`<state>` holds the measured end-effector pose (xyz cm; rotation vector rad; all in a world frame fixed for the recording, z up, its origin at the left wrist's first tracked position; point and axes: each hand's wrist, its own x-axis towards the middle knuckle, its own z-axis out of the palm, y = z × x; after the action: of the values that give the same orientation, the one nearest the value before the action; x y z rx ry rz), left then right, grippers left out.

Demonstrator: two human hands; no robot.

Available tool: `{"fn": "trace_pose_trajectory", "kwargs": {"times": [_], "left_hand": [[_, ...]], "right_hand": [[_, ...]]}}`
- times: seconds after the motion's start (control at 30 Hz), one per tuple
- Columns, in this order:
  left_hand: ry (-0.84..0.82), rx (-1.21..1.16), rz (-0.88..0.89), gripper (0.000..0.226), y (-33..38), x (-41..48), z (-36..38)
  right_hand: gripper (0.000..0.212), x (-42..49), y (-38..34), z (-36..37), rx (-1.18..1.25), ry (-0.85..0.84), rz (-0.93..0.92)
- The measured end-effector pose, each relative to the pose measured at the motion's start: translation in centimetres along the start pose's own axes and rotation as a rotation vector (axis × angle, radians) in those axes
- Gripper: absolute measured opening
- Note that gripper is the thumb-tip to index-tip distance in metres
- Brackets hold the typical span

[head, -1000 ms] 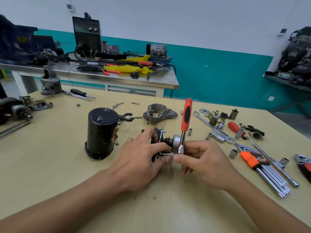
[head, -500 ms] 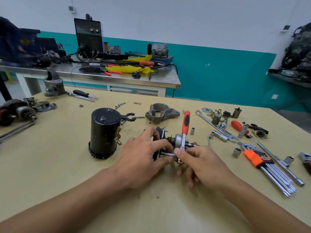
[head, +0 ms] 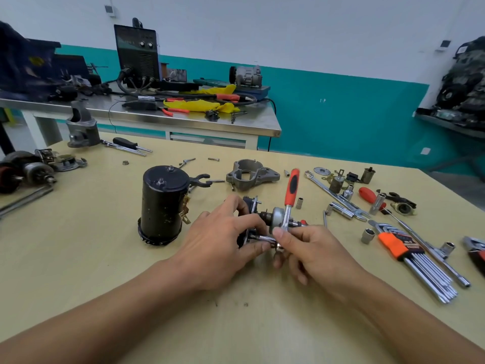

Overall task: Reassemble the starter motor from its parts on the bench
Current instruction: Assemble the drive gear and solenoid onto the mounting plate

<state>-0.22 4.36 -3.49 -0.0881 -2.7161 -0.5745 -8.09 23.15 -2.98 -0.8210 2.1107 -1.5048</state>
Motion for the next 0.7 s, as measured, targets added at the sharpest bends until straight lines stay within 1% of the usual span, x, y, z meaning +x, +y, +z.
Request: {"fn": "trace_pose_trajectory", "kwargs": {"times": [0.07,0.1,0.2,0.23,0.3,0.33,0.37,0.4,0.47,0.57,0.63,0.67,0.7], "left_hand": [[-0.005,0.008,0.002,0.024,0.0,0.0,0.0],[-0.007,0.009,0.001,0.024,0.0,0.0,0.0],[-0.008,0.003,-0.006,0.025,0.0,0.1,0.0],[-0.005,0.0,-0.011,0.025,0.0,0.1,0.1],[0.0,-0.001,-0.021,0.022,-0.1,0.1,0.2],[0.001,0.0,-0.021,0.022,-0.1,0.1,0.2],[0.002,0.003,-0.02,0.023,-0.1,0.1,0.2],[0.005,0.004,-0.018,0.024,-0.1,0.1,0.3],[0.01,0.0,-0.016,0.025,0.0,0.0,0.2],[0.001,0.007,-0.006,0.026,0.0,0.0,0.0],[-0.002,0.011,0.0,0.028,-0.1,-0.1,0.0],[0.0,0.007,0.001,0.028,-0.1,-0.1,0.0],[0.002,0.005,-0.002,0.029,0.0,-0.1,0.0]], "right_hand": [[0.05,0.1,0.1,0.1,0.061,-0.001,0.02],[0.045,0.0,0.2,0.1,0.055,0.006,-0.005],[0.017,-0.1,0.6,-0.2,-0.037,0.027,-0.194],[0.016,-0.1,0.8,-0.5,-0.102,0.027,-0.286],[0.027,0.0,1.1,-0.6,-0.258,0.039,-0.415],[0.031,0.0,1.1,-0.5,-0.253,0.037,-0.406],[0.034,-0.1,1.0,-0.3,-0.186,0.029,-0.359],[0.03,-0.2,0.8,-0.3,-0.097,0.009,-0.29],[0.011,-0.1,0.4,-0.1,-0.006,-0.028,-0.149],[0.042,0.2,0.1,-0.1,-0.01,-0.032,-0.015],[0.045,0.3,-0.1,-0.1,0.079,-0.045,0.058],[0.044,0.2,-0.1,0.0,0.095,-0.052,0.068],[0.041,0.2,0.0,0.0,0.078,-0.044,0.032]]}}
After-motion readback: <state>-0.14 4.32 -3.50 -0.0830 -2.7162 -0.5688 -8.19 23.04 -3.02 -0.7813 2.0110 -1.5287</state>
